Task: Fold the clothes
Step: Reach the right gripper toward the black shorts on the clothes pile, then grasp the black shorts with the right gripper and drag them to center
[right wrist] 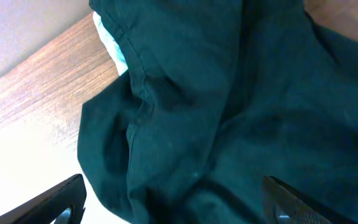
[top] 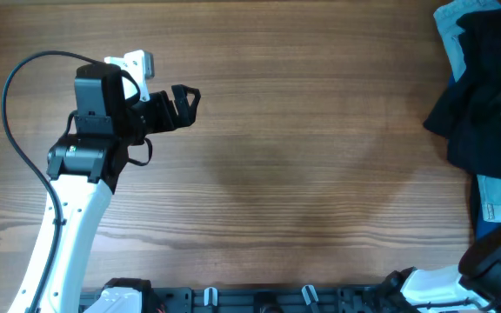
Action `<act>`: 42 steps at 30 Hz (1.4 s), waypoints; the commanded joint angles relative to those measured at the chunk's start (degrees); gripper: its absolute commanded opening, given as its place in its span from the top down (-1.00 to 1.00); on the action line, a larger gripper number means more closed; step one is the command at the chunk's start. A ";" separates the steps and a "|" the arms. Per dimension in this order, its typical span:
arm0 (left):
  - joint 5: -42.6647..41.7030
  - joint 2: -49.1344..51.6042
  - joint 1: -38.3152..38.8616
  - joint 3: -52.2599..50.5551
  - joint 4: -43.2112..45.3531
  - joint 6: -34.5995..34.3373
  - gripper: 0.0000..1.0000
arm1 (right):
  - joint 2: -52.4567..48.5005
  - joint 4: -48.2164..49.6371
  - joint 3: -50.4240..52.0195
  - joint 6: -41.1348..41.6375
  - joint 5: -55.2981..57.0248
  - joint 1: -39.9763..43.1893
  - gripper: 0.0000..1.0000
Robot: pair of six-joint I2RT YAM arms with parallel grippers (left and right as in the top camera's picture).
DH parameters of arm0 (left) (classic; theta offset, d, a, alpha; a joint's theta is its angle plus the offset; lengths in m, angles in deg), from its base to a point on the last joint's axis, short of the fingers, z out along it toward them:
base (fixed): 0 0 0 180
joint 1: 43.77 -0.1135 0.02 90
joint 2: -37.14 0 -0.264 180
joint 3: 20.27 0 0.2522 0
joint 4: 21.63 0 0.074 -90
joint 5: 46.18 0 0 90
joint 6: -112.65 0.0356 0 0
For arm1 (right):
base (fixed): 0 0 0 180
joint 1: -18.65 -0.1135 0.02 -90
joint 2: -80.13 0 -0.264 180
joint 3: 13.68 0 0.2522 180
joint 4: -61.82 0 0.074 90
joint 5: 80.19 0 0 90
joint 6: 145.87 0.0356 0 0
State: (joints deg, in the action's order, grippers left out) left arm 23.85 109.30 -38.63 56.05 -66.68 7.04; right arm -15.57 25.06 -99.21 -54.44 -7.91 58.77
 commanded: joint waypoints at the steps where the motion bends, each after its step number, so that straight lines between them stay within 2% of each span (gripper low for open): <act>1: 0.55 -0.09 0.26 1.11 0.00 -0.50 -0.99 | -0.46 2.03 -0.61 0.09 1.81 -0.20 -0.75; 4: 0.55 -0.09 0.26 1.11 0.00 -0.52 -0.99 | -1.60 3.34 -0.61 0.02 1.33 -0.20 -0.66; 11: 0.52 -0.09 0.26 1.11 -0.02 -0.52 -0.99 | -7.61 7.34 -0.61 -1.70 0.31 -3.06 -0.66; 14: 0.52 -0.09 0.26 1.11 0.00 -0.50 -0.99 | -10.19 8.90 -0.61 -1.86 0.28 -3.89 -0.56; 15: 0.52 -0.09 0.26 1.11 -0.02 -0.50 -1.00 | -10.69 8.94 -0.61 -1.90 0.28 -3.96 -0.45; 16: 0.52 -0.09 0.26 1.11 -0.02 -0.52 -1.00 | -11.08 8.85 -0.61 -1.86 0.31 -3.96 -0.21; 19: 0.52 -0.09 0.26 1.11 -0.02 -0.50 -1.00 | -10.91 9.09 -0.68 0.09 0.28 -3.96 0.78; 20: 0.52 -0.09 0.26 1.11 0.00 -0.50 -1.00 | -10.69 9.31 -0.68 0.81 0.22 -3.93 0.92; 26: 0.55 -0.11 0.26 1.11 0.28 -0.46 -0.99 | -6.08 4.81 -4.46 1.57 -7.08 -4.26 0.91; 28: 1.01 -0.11 0.20 1.11 1.38 -0.24 -0.99 | -1.66 2.14 -6.95 1.66 -15.54 -6.25 0.92; 30: 1.64 -0.33 0.09 1.11 2.29 -0.24 -0.99 | 1.55 1.01 -7.74 2.25 -19.19 -8.92 0.91; 32: 1.62 -0.85 -0.48 1.11 3.02 -0.26 -1.00 | 4.74 0.50 -7.82 3.74 -19.67 -13.35 0.91; 35: 1.62 -2.47 -2.62 1.11 3.48 -0.26 -1.00 | 7.61 0.17 -7.82 5.40 -19.19 -24.83 0.92; 42: 1.60 -5.01 -8.04 1.11 3.34 -0.26 -0.99 | 3.48 1.03 -7.80 6.69 -12.68 -47.39 0.91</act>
State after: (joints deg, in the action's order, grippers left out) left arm 25.03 106.05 -44.46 56.08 -63.58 6.88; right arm -9.47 25.19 -106.33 -48.99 -23.01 17.70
